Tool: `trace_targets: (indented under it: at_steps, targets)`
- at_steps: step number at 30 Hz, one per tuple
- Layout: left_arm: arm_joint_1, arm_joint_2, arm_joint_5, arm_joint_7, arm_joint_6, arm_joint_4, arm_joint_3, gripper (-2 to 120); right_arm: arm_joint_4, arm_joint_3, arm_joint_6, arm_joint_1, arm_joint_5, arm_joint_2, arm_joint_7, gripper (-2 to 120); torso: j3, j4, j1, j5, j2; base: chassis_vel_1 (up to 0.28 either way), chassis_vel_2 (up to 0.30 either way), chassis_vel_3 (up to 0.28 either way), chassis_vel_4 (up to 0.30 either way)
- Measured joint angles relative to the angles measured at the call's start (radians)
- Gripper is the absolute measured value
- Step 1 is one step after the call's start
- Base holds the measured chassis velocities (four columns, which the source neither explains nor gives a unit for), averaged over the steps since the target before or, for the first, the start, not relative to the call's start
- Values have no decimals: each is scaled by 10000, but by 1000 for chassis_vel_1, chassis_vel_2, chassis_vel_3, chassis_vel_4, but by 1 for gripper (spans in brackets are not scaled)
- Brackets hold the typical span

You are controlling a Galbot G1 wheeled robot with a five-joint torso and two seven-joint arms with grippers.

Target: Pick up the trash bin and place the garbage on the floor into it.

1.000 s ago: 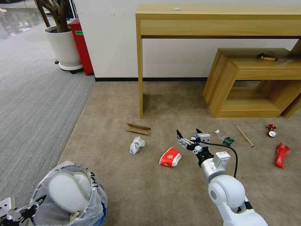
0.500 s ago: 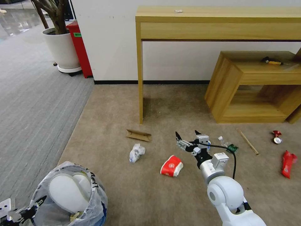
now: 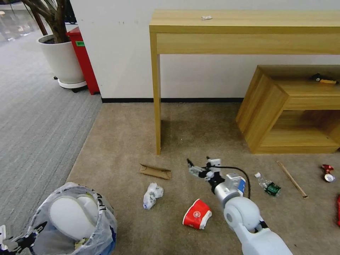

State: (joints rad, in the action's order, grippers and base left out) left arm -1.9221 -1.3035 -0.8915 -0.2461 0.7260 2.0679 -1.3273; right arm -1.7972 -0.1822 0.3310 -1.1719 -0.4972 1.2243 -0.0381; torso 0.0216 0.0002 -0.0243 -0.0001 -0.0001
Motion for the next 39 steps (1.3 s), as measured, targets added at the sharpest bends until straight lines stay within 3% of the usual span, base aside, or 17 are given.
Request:
trace_targets:
  at_steps: [6, 17, 27, 30, 35, 37, 39]
  targets:
    - [-146, -69, -3, -128, -59, -93, -178, 0, 1497, 1275, 705, 1039, -369, 578, -403, 100, -2, -2, 3, 1, 1, 35, -24, -36, 23]
    - [-253, -300, 55, -125, -79, 116, -279, 0, 4046, 3567, 2644, 2953, -1506, 1913, -2360, 100, 0, -3, 2, -5, 0, 0, 0, 0, 0]
    - [-197, -374, 98, -67, -35, 204, -278, 0, 5681, 3972, 3217, 3864, -1841, 2695, -2748, 100, 1, -4, 1, -4, 1, 0, 0, 0, 0]
    - [-134, -386, 100, 26, 16, 204, -244, 0, 6842, 3982, 3217, 4339, -1678, 3231, -2445, 100, 1, -4, 2, -4, 0, 0, 0, 0, 0]
    - [-73, -333, 87, 91, 59, 177, -237, 0, 7708, 3938, 3186, 4653, -1562, 3732, -2219, 100, 1, -3, 1, -4, 0, 0, 0, 0, 0]
    - [-53, -316, 81, 102, 74, 175, -227, 0, 7883, 3921, 3182, 4716, -1560, 3820, -2168, 98, 0, -1, 1, -3, 0, 0, 0, 0, 0]
    - [-2, -268, 73, 136, 85, 169, -197, 0, 8425, 3816, 3120, 4857, -1493, 3882, -2063, 88, 1, -2, 2, -4, 1, 0, 0, 0, 0]
